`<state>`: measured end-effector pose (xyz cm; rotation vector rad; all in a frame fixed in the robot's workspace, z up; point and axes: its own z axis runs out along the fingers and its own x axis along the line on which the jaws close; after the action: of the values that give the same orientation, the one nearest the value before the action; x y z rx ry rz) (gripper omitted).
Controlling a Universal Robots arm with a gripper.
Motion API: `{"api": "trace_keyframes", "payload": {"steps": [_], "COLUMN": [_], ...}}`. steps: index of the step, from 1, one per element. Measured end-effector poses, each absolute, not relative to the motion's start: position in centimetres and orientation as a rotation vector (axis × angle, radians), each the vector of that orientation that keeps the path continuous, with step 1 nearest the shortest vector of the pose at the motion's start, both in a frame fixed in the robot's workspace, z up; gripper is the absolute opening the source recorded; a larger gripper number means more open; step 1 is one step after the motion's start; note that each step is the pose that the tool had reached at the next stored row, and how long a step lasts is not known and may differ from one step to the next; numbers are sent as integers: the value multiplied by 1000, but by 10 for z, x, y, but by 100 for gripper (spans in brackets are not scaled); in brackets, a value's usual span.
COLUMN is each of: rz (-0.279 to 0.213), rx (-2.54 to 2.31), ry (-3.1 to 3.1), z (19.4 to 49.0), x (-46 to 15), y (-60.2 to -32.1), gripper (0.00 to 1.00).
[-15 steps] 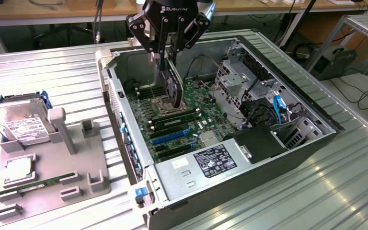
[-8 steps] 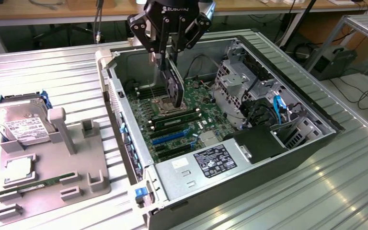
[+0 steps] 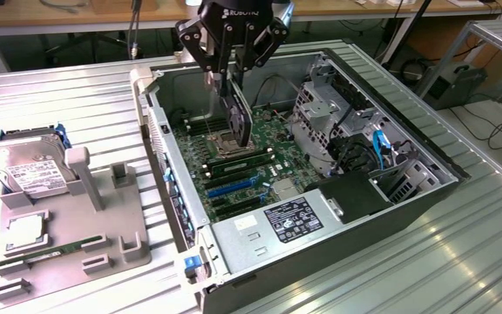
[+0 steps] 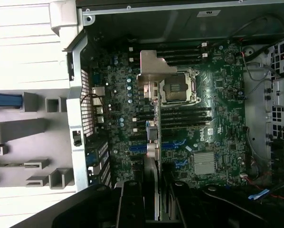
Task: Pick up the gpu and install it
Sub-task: 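Pick up the gpu and move the gpu toward the slot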
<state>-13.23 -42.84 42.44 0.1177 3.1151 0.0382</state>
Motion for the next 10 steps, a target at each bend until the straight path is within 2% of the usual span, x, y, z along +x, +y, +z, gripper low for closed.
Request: {"api": "trace_keyframes", "payload": {"steps": [6, 10], "rz": [38, 26], "rx": [118, 116], "ry": [3115, 3115], "z": [421, 412], "x": [-119, -84], "y": [-428, -421], "gripper": [27, 27]}}
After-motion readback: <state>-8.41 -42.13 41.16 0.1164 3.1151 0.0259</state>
